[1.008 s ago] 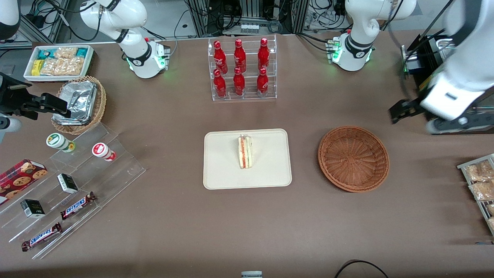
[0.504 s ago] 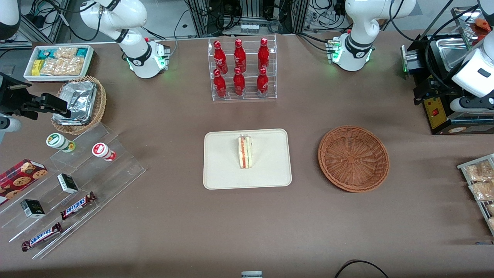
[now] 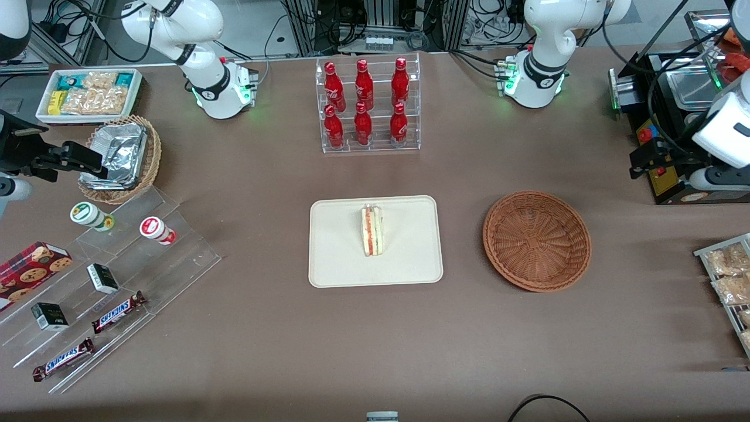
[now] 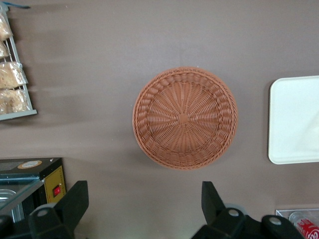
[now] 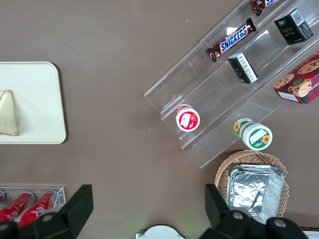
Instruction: Place sandwich from basket to tray
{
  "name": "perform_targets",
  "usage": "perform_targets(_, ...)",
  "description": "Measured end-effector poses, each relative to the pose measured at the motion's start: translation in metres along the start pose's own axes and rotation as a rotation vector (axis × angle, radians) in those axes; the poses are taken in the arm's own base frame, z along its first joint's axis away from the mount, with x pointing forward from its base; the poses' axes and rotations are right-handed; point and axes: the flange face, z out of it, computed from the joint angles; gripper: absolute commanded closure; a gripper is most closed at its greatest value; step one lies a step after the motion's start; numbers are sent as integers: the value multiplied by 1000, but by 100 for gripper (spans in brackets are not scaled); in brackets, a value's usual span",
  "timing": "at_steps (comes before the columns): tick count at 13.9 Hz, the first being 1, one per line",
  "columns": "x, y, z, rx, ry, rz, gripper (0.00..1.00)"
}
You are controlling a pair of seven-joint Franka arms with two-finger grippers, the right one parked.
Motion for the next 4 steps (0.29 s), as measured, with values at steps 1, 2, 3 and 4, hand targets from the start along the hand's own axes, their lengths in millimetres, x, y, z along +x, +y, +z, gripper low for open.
perform_targets(1, 2, -1, 0, 0, 1, -2, 0)
perform_targets(2, 3, -2, 0, 0, 2, -4, 0)
perform_targets(3, 3, -3, 0, 0, 3, -4, 0)
perform_targets(4, 3, -3, -1, 0, 3, -5, 0)
